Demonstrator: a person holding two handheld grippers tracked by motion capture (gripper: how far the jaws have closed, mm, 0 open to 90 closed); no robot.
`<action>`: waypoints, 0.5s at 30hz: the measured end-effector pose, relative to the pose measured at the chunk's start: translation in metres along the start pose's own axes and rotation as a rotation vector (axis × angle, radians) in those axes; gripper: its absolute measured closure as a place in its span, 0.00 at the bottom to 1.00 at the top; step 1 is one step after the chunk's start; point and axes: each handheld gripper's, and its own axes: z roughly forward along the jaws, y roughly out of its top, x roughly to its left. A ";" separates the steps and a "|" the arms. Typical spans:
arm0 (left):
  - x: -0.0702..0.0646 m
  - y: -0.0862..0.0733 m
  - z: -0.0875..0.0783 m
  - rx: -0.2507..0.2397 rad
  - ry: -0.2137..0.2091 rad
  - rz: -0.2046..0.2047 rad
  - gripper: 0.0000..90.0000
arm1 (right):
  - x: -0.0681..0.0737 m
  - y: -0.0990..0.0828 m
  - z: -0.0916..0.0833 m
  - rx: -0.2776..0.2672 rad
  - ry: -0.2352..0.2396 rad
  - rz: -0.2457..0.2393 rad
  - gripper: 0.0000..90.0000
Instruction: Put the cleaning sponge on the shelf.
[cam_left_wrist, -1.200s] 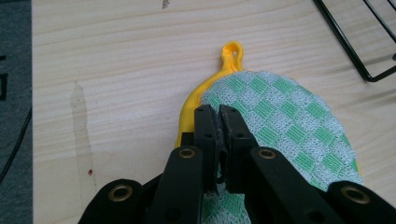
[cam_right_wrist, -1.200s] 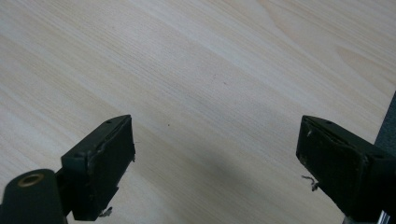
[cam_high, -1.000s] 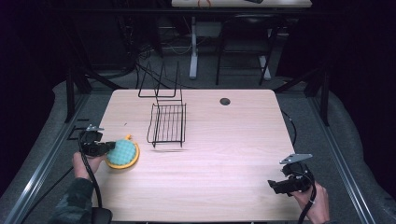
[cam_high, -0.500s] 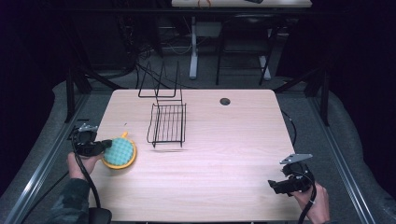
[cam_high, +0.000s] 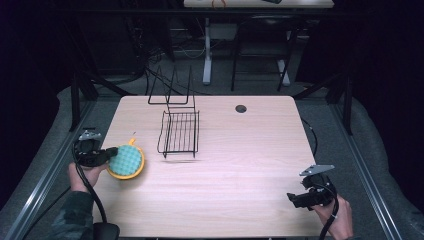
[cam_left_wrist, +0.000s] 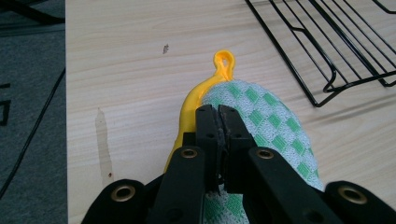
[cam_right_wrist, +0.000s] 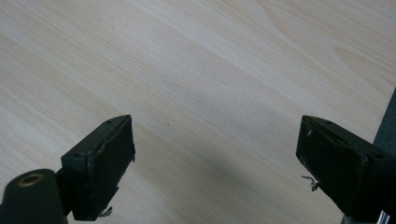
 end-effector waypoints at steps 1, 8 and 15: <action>0.000 0.000 -0.001 -0.002 0.000 0.001 0.98 | 0.000 0.000 0.000 -0.002 -0.001 0.001 0.12; -0.001 0.002 -0.006 -0.009 0.001 0.009 0.98 | 0.000 0.000 0.000 -0.001 -0.001 -0.001 0.12; -0.002 0.004 -0.011 -0.024 0.008 0.016 0.98 | 0.000 0.000 0.000 0.000 0.000 -0.002 0.12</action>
